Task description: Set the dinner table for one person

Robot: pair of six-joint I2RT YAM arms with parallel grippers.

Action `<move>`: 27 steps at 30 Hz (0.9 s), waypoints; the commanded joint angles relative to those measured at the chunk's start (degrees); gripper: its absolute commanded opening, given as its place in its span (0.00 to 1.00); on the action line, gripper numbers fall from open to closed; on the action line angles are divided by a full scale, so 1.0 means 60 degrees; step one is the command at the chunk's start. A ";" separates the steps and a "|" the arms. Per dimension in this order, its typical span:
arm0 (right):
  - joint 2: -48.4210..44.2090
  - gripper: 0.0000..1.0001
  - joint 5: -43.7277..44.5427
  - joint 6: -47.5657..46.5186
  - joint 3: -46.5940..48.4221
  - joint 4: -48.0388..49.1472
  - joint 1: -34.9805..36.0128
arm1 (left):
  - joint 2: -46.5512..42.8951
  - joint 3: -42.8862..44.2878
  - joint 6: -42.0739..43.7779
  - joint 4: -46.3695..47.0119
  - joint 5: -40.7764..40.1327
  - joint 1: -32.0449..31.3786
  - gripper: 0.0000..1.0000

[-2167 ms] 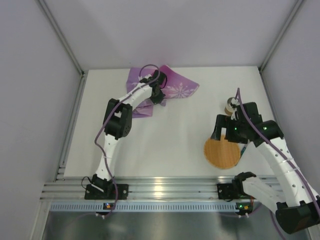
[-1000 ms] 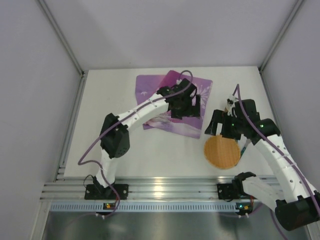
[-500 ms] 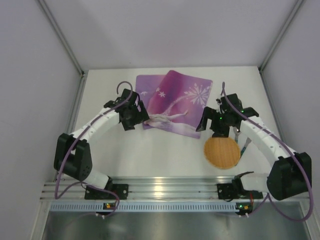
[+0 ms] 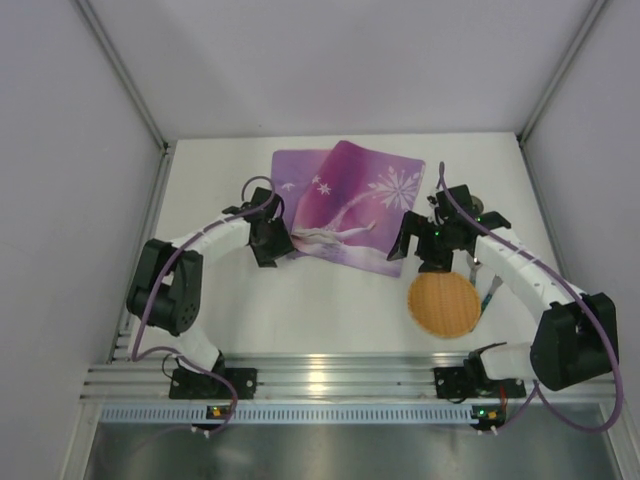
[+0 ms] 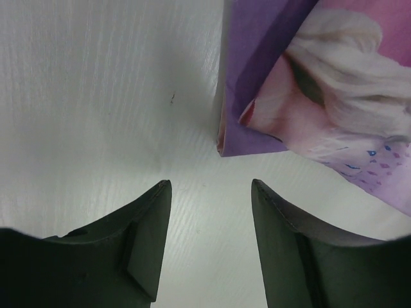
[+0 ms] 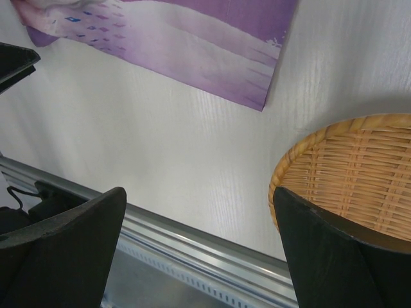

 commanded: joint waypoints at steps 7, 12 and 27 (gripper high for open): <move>0.0032 0.97 0.0054 0.0085 0.0092 0.0346 0.0127 | 0.0504 -0.0142 0.0407 0.1262 0.0073 0.0207 0.57; 0.0149 0.97 0.0143 0.0085 0.0018 0.0361 0.0127 | 0.1002 -0.0113 0.0421 0.1541 0.0175 0.0221 0.54; 0.1230 0.96 0.0202 0.0071 0.0222 0.0784 0.0127 | 0.1706 0.0458 0.0875 0.1556 0.0263 0.0251 0.00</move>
